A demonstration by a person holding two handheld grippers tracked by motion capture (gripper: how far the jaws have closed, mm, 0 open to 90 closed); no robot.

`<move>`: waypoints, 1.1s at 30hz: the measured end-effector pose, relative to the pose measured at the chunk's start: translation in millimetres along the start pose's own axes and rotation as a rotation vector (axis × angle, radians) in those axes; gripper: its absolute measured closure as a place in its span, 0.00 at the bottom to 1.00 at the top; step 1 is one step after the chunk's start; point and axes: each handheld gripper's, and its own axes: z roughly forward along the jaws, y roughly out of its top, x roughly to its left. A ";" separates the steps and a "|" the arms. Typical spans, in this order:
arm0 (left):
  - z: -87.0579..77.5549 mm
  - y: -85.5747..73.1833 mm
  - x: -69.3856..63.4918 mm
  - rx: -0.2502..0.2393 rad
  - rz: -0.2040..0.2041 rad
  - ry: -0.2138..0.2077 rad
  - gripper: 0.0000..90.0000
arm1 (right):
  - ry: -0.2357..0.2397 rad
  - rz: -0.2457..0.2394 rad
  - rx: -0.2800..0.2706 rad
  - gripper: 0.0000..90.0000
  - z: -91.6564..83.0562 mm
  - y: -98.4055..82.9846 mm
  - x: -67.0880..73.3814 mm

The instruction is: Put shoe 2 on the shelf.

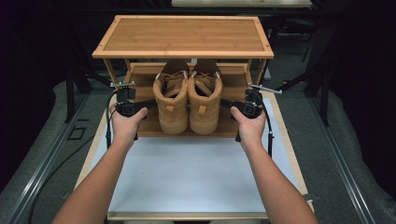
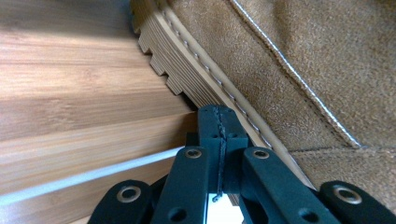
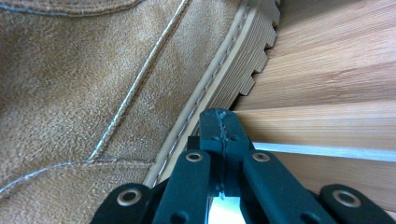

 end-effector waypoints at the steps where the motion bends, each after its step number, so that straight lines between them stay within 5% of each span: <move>1: -0.9 -0.7 -0.6 0.001 0.001 0.001 1.00 | 0.000 -0.005 -0.002 1.00 -0.4 -0.3 0.5; 7: -7.9 -9.9 -3.2 0.036 0.014 -0.032 1.00 | -0.023 -0.052 0.037 1.00 -7.6 -3.9 4.7; 10: -12.3 -17.6 -4.2 0.042 0.004 -0.059 1.00 | 0.009 -0.068 0.054 1.00 -14.2 -9.9 6.2; 20: -26.5 -38.8 -9.7 0.048 0.027 -0.105 1.00 | 0.063 -0.071 0.114 1.00 -24.9 -34.0 3.7; 33: -32.3 -51.1 -14.4 0.036 0.046 -0.119 1.00 | 0.102 -0.064 0.112 1.00 -28.6 -50.2 -0.4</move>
